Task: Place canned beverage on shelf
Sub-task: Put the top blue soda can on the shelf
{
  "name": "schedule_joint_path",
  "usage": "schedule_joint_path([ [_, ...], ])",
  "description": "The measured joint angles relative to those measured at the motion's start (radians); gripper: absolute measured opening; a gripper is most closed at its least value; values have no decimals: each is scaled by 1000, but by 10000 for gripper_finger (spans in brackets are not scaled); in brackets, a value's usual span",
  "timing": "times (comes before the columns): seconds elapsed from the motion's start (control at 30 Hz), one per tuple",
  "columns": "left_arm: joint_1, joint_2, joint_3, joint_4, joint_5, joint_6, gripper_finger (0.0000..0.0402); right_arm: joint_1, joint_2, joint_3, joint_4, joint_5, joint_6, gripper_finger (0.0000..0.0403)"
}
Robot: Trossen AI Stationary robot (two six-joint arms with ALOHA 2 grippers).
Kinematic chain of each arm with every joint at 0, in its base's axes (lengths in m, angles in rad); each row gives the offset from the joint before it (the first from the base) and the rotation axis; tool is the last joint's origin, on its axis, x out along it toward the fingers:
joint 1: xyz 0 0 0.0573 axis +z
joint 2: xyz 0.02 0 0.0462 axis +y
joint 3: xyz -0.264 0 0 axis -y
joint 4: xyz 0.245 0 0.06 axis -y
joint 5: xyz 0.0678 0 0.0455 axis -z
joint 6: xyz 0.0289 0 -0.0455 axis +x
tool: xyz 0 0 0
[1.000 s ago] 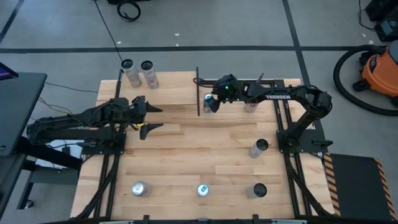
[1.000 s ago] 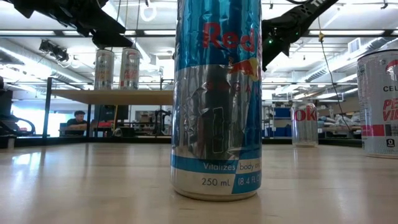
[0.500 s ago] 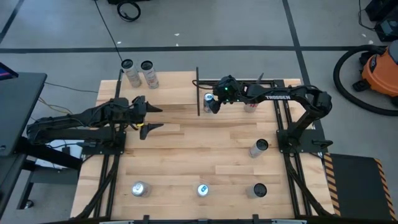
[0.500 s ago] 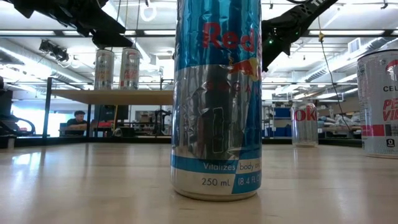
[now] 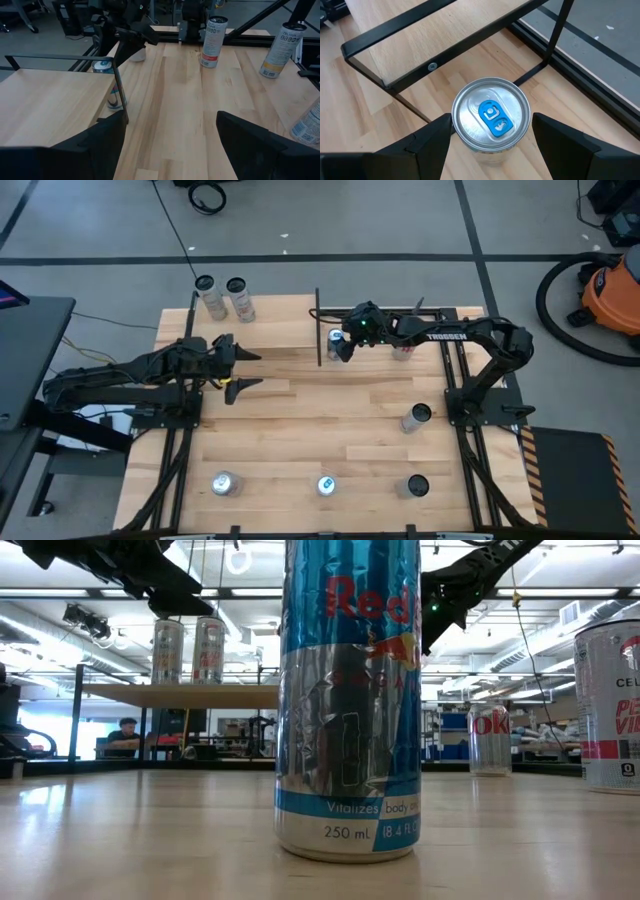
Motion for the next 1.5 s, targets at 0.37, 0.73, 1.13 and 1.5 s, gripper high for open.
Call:
schedule_joint_path([
  [0.37,0,0,0,0,0,0,311,0,0,0,-18,-3,7,283],
  [0.73,0,0,0,0,0,0,311,0,0,0,-15,0,7,212],
  [1.13,0,0,0,-9,0,-2,311,0,-1,0,-15,-6,8,197],
  [1.5,0,0,0,-16,0,-10,311,1,-1,0,-20,-53,10,200],
])
